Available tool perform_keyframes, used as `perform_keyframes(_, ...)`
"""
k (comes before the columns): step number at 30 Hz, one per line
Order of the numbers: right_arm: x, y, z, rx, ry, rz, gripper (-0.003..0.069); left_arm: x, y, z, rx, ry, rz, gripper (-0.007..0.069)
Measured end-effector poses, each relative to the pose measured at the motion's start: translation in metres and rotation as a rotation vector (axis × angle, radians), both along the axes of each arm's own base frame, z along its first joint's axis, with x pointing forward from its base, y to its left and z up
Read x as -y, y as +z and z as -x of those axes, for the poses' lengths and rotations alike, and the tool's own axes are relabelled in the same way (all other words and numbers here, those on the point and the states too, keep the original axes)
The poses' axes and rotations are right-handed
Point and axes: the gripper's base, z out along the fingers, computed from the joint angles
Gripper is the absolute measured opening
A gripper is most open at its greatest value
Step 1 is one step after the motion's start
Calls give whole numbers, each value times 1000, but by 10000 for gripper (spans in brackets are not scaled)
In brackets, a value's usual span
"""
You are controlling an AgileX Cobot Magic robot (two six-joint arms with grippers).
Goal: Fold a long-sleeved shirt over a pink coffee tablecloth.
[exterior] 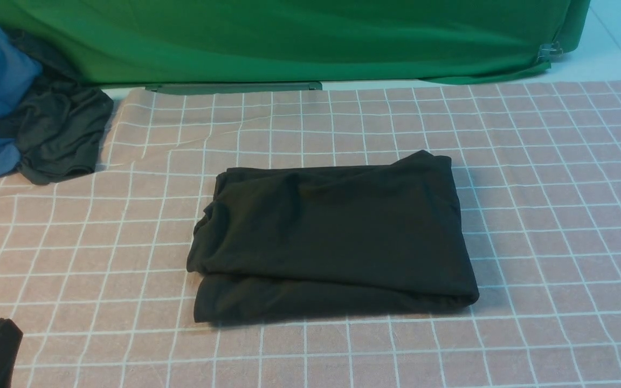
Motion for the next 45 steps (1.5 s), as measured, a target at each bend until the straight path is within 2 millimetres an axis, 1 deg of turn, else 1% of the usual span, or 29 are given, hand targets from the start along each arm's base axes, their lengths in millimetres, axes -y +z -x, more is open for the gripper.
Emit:
perform_keyframes(2, -1, -23, -11, -102, -17, 55, 235, 0, 0, 0, 0, 0, -2, 13)
perform_keyframes(3, -1, -42, -19, -170, -22, 76, 235, 0, 0, 0, 0, 0, -2, 13)
perform_keyframes(4, -1, -42, -19, -170, -22, 78, 235, 0, 0, 0, 0, 0, -2, 13)
perform_keyframes(6, -1, -82, -32, -301, -18, 96, 235, 0, 0, 0, 0, 0, -2, 13)
perform_keyframes(7, -1, -96, -35, -345, -16, 100, 237, 0, 0, 0, 0, 0, -2, 13)
perform_keyframes(8, -1, -105, -37, -373, -14, 100, 237, 0, 0, 0, 0, 0, -2, 13)
perform_keyframes(9, -1, -121, -40, -423, -12, 104, 237, 0, 0, 0, 0, 0, -2, 13)
perform_keyframes(11, -2, -140, -41, -486, -6, 96, 237, 0, 0, 0, -2, 0, -2, 13)
perform_keyframes(12, -2, -144, -41, -493, -6, 93, 237, 0, 0, 0, -2, 0, -2, 13)
perform_keyframes(45, -1, -144, -41, -471, -14, 93, 237, 0, 0, 0, -3, 0, -10, 13)
